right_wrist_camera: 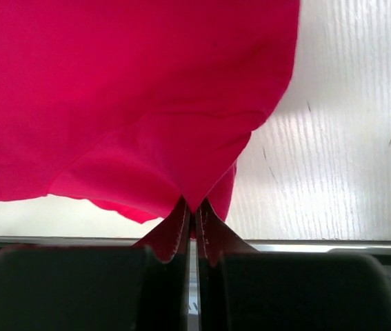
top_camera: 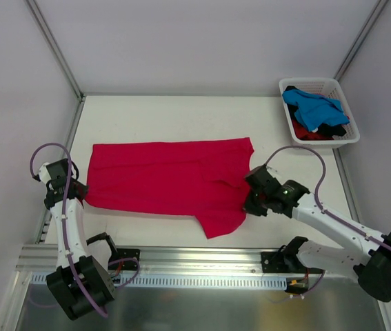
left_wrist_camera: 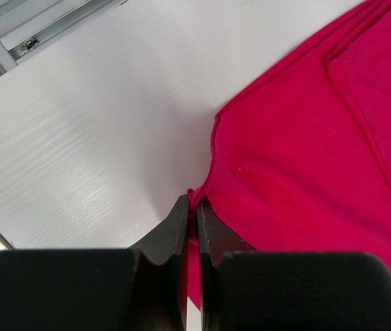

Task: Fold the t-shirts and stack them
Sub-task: Fold the tshirt

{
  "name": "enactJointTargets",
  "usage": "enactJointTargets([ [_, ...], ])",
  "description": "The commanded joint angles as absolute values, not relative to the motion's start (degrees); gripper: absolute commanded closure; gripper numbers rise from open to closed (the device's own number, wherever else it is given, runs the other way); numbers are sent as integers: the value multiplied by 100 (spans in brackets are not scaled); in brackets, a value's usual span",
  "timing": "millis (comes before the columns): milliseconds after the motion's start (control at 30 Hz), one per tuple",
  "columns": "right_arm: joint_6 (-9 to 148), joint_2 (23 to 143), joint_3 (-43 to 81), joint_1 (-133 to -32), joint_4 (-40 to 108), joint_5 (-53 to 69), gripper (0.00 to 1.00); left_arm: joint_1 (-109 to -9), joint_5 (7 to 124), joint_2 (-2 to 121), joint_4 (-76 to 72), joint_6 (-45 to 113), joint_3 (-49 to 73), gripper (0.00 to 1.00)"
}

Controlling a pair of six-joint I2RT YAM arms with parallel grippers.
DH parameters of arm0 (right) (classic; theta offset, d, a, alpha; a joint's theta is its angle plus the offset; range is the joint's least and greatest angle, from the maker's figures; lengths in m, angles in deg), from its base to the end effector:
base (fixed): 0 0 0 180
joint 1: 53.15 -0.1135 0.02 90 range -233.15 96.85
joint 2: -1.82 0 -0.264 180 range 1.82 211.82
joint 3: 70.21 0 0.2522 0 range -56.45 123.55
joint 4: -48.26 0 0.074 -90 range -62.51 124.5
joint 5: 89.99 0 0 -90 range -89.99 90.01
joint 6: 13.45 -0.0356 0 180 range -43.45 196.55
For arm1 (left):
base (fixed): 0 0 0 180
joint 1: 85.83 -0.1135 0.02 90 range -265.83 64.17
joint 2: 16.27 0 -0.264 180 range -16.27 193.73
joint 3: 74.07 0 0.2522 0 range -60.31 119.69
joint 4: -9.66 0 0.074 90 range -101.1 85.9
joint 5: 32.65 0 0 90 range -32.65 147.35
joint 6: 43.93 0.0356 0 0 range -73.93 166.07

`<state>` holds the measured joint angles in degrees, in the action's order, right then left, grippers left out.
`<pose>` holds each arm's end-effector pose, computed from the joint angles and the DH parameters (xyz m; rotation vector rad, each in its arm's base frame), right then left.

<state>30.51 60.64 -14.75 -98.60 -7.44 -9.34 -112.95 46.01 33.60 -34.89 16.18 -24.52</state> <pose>0.1382 0.1322 0.2310 0.0730 2.6261 0.3708 0.1563 0.0879 0.2371 -1.2027 2.0121 0.2089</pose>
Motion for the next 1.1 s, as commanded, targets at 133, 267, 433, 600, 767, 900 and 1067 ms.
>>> enactJointTargets([
  [133, 3700, 6658, -715, -9578, -611, -404, 100, -11352, 4503, 3225, -3715, 1794, -2287, 100],
  [267, 3656, 6896, -538, -9543, -471, -351, 100, -11352, 4706, 3093, -3829, 1523, -2401, 100],
  [433, 3726, 6958, -503, -9244, -304, -307, 100, -11361, 4434, 2935, -3873, 1267, -2524, 100],
  [600, 3779, 6914, -459, -8849, -119, -237, 100, -11360, 4320, 2926, -3944, 889, -2664, 100],
  [767, 3884, 6993, -424, -8559, -93, -175, 100, -11352, 4118, 2987, -3952, 713, -2726, 100],
  [900, 3963, 6949, -564, -8426, -40, -123, 100, -11361, 3889, 3119, -3953, 740, -2621, 100],
  [1067, 4077, 6923, -661, -8330, 57, -61, 100, -11360, 3845, 3268, -3952, 810, -2410, 100],
])
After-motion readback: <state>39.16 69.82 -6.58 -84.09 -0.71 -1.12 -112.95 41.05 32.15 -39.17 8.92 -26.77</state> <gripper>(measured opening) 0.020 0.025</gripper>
